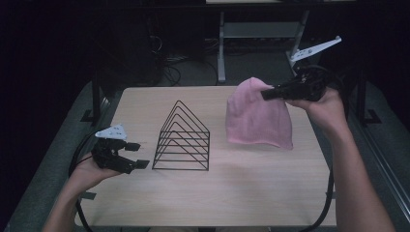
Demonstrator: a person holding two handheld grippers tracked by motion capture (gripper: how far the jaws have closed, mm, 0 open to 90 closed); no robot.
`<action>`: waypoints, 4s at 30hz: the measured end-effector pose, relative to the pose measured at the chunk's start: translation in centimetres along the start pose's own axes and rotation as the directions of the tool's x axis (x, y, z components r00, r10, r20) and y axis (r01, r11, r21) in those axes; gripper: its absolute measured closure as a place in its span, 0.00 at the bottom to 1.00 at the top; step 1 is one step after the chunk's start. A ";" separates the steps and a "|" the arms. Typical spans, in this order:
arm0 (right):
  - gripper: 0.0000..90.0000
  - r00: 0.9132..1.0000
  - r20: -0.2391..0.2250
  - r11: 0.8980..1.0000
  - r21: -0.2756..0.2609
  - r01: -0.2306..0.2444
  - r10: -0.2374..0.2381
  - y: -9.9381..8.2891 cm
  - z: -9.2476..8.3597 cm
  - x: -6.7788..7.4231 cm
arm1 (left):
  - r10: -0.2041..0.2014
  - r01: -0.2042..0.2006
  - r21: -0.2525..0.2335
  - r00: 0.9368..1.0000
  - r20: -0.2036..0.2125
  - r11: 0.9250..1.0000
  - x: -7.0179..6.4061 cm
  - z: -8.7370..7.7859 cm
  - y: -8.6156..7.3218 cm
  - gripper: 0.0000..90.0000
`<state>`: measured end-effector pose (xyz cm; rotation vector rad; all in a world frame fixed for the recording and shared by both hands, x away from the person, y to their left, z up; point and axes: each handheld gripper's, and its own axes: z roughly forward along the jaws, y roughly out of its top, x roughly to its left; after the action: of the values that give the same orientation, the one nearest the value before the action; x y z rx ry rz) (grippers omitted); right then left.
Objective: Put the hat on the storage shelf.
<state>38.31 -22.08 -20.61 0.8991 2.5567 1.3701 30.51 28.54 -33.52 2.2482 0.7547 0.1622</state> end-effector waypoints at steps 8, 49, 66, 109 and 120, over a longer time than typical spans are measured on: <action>0.89 1.000 -0.013 1.000 -0.009 0.028 -0.029 1.8 -0.4 1.1 | 0.010 -0.010 0.012 1.000 0.016 1.000 0.3 -0.3 1.5 0.27; 0.88 0.968 -0.120 0.976 -0.030 0.217 -0.219 12.7 2.5 7.7 | 0.094 -0.092 -0.029 0.994 0.063 0.995 -0.1 -2.2 10.2 0.28; 0.89 0.937 -0.199 0.958 -0.069 0.278 -0.287 15.4 6.1 9.5 | 0.100 -0.089 -0.097 0.988 0.120 0.991 1.0 -2.8 10.4 0.39; 0.88 0.953 -0.255 0.986 -0.055 0.157 -0.166 9.4 11.8 6.0 | 0.032 -0.036 0.060 0.998 0.060 0.998 2.9 1.4 8.3 0.92; 0.87 0.933 -0.302 0.981 -0.057 0.186 -0.195 9.2 13.8 7.4 | 0.011 -0.014 0.053 0.999 0.053 0.998 3.1 1.1 5.9 0.92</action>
<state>41.26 -4.17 -20.10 0.4447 2.7470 1.5871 36.23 26.36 -30.54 2.2991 0.7247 0.0895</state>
